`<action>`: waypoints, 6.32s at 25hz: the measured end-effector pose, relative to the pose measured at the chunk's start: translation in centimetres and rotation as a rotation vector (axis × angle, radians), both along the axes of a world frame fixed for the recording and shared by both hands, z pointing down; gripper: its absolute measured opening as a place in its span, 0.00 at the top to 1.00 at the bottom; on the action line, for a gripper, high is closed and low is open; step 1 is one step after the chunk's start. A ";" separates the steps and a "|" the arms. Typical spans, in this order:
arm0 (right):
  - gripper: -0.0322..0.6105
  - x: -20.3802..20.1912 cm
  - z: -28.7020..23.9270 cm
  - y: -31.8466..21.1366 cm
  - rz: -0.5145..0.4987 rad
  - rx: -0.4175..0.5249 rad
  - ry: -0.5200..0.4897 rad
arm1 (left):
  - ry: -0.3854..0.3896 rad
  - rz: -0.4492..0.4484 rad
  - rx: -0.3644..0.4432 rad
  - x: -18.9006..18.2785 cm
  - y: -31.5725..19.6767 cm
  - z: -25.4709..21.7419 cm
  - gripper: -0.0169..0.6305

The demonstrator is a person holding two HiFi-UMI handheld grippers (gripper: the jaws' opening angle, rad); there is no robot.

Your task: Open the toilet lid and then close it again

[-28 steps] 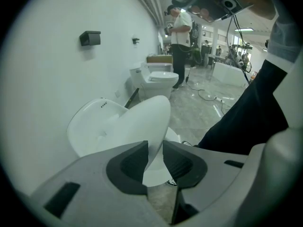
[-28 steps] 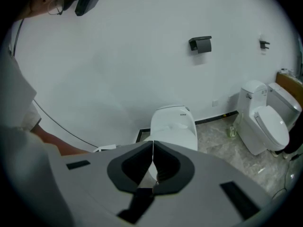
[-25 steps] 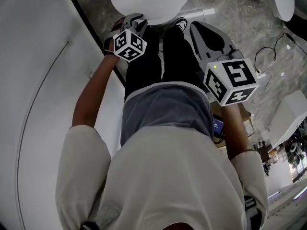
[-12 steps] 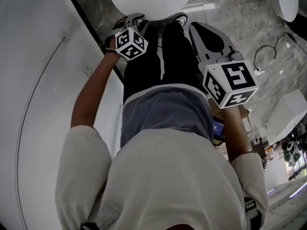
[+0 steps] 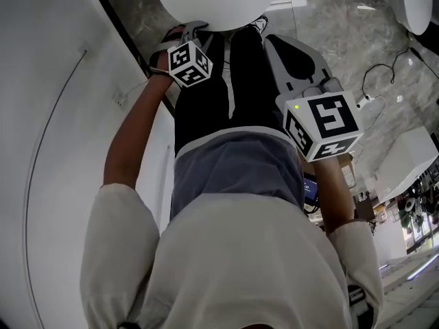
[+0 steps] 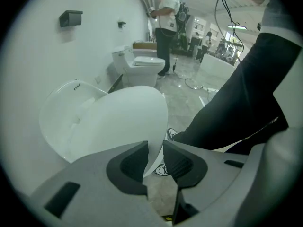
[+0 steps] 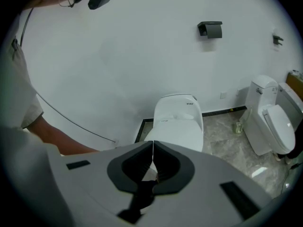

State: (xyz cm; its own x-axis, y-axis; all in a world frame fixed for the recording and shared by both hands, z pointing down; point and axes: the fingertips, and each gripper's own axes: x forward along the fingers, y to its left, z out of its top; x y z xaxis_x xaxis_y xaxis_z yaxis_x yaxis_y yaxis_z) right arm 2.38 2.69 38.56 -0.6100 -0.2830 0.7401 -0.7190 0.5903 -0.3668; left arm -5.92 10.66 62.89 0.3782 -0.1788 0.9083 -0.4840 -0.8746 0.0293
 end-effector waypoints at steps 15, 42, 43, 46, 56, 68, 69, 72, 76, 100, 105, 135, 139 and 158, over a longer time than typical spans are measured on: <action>0.93 0.7 2.8 0.7 0.036 -0.053 0.017 | 0.072 -0.139 -0.157 0.3 1.2 4.1 0.85; 0.93 4.5 8.7 2.4 -0.066 -0.083 0.012 | -0.091 -0.552 -0.147 -0.7 1.8 12.9 0.94; 0.93 4.8 8.9 2.3 -0.075 -0.088 0.007 | -0.101 -0.569 -0.148 -0.5 1.6 13.2 0.94; 0.93 6.0 9.2 2.1 -0.094 -0.102 0.001 | -0.132 -0.614 -0.151 0.0 1.4 14.0 0.94; 0.93 8.2 10.3 2.1 -0.099 -0.101 0.014 | -0.182 -0.711 -0.145 -0.4 1.6 15.8 0.94; 0.93 6.5 11.4 4.9 -0.077 -0.130 0.014 | -0.101 -0.761 -0.193 -0.7 1.9 16.3 0.94; 0.93 6.4 11.1 5.0 -0.073 -0.130 0.014 | -0.097 -0.754 -0.200 -0.7 1.9 16.2 0.94; 0.93 6.2 10.1 5.2 -0.061 -0.124 0.016 | -0.114 -0.688 -0.182 -0.7 1.8 15.3 0.95; 0.93 6.3 8.5 5.3 -0.052 -0.106 0.014 | -0.108 -0.692 -0.188 -1.2 1.8 13.8 0.96; 0.93 7.2 -3.9 2.4 -0.050 0.075 0.003 | 0.172 -0.929 0.028 -2.9 -2.6 -9.4 0.96; 0.93 6.9 -6.2 2.2 -0.033 0.114 -0.016 | 0.238 -0.911 0.107 -2.5 -3.1 -14.7 0.96; 0.94 4.0 -19.6 3.0 -0.010 0.375 -0.148 | 0.556 -1.001 0.597 -6.9 0.2 -43.8 0.96; 0.94 3.7 -20.2 4.1 -0.016 0.364 -0.181 | 0.583 -1.014 0.626 -7.6 1.1 -45.3 0.96; 0.94 1.7 -21.1 8.9 -0.091 0.374 -0.146 | 0.613 -1.003 0.590 -7.1 5.0 -46.3 0.96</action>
